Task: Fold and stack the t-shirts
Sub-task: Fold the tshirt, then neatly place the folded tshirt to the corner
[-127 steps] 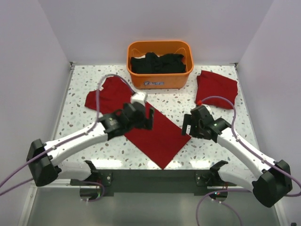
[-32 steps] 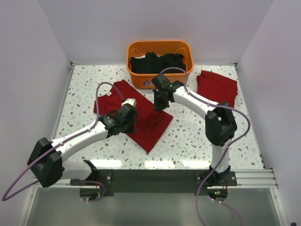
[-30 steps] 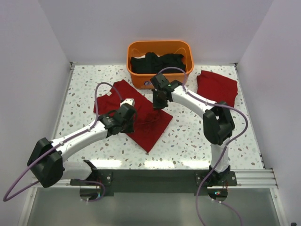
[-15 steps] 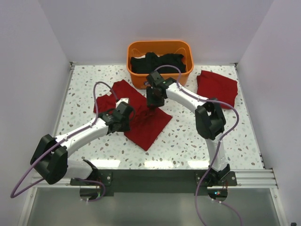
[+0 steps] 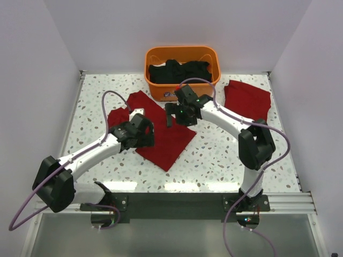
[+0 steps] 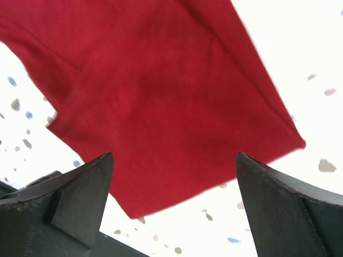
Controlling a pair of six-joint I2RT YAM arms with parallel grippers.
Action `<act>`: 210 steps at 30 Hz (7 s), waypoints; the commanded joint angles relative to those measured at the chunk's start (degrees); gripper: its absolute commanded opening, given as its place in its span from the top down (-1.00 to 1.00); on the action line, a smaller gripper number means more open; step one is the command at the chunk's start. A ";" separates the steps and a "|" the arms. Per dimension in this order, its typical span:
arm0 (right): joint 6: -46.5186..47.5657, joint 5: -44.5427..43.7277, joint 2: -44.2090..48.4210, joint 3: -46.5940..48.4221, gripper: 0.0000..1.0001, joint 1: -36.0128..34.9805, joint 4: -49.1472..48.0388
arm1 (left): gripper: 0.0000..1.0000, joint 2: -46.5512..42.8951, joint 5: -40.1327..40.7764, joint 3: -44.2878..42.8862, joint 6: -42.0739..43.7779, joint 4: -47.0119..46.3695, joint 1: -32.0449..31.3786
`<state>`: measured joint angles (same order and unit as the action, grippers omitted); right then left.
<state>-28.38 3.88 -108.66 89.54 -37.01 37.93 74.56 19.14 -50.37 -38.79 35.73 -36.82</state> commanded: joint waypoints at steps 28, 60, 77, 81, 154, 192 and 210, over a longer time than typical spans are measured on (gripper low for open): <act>-11.96 -3.97 2.14 -19.31 -0.37 7.75 -12.97 | -0.67 11.99 -11.75 0.28 7.05 -12.87 -20.66; -2.30 -21.36 23.74 -28.63 1.00 9.68 6.97 | 1.00 16.67 -26.60 -12.03 4.95 -16.30 -34.02; 5.97 -14.44 25.88 -10.45 1.00 9.33 17.88 | 1.00 1.99 -15.62 -12.65 2.84 -6.91 -27.02; 5.97 -12.85 21.41 -4.48 1.00 7.93 16.82 | 1.00 -0.99 -14.58 -10.98 4.24 -5.84 -22.16; 6.51 -1.77 -2.71 -12.79 -0.97 -3.24 -19.03 | -1.00 -6.71 -5.78 9.15 -13.60 -6.29 9.31; -9.58 -19.52 6.02 -21.16 -0.71 -9.39 -9.28 | -1.00 -15.33 4.86 5.11 -10.17 5.32 9.40; 4.89 -30.40 5.21 -25.64 0.93 -7.20 -20.53 | -1.00 -16.73 14.17 0.36 -10.17 12.79 9.48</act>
<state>-31.90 -17.50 -105.38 65.08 -46.48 18.90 59.20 28.01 -46.89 -49.71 45.71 -27.70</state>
